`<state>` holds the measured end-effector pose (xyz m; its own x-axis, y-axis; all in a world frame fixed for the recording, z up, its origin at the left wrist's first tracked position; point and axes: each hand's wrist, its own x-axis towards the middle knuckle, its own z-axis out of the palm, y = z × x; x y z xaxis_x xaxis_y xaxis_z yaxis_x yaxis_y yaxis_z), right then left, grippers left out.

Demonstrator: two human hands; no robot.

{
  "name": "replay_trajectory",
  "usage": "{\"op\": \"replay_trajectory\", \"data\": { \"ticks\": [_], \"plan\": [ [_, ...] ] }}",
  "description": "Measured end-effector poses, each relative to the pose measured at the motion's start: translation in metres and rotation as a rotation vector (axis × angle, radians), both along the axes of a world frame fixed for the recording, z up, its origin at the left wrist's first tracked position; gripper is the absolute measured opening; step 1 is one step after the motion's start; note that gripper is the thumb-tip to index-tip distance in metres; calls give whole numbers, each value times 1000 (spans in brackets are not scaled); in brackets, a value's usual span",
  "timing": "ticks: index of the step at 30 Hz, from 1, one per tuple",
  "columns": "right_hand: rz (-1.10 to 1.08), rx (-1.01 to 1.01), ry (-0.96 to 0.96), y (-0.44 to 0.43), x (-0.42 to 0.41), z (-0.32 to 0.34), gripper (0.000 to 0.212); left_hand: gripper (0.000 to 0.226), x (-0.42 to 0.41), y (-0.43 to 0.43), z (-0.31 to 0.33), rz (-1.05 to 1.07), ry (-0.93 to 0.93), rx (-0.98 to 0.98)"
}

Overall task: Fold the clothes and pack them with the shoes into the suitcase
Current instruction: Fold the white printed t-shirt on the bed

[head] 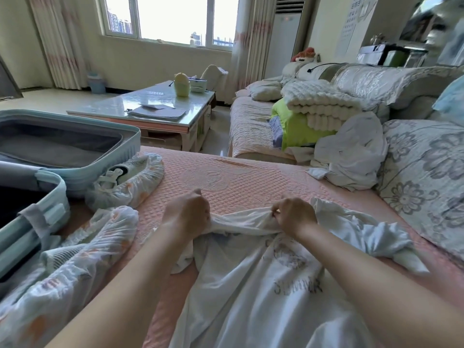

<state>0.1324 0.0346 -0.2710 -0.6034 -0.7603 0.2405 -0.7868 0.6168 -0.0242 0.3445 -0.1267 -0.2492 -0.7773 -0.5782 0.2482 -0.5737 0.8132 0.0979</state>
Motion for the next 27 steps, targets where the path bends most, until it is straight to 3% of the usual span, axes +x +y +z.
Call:
{"op": "replay_trajectory", "data": {
  "ticks": [2, 5, 9, 11, 13, 14, 16, 18, 21, 24, 27],
  "plan": [
    [-38, -157, -32, -9, -5, 9, 24, 22, -6, -7, 1, 57, 123, -94],
    [-203, -351, -292, -38, -14, 24, 24, 22, -19, -26, 10, 154, 247, -116],
    [-300, -622, -551, -84, -24, 38, 30, 22, -42, -56, 18, 311, 369, 163],
    [-230, -550, -626, -99, -25, 37, 47, 26, -48, -62, 9, 286, 465, 417],
    [-140, -310, -642, -107, -24, 28, 75, 52, -47, -60, -7, 172, 396, 621],
    [-103, -208, -610, -109, -22, 21, 78, 65, -44, -59, -14, 123, 344, 657],
    [-38, -115, -448, -110, -17, 4, 73, 69, -35, -61, -20, 98, 278, 567],
    [13, -132, -239, -104, -4, -11, 60, 55, -24, -68, -21, 116, 114, 405],
    [-6, -150, -28, -98, 9, -31, 39, 38, -2, -70, -24, 98, -81, 366],
    [-78, -54, -137, -93, 9, -42, 34, 19, 11, -73, -25, 132, 75, 218],
    [-28, -79, -210, -88, 4, -43, 30, 27, 11, -87, -11, 340, 138, 61]
  ]
}}
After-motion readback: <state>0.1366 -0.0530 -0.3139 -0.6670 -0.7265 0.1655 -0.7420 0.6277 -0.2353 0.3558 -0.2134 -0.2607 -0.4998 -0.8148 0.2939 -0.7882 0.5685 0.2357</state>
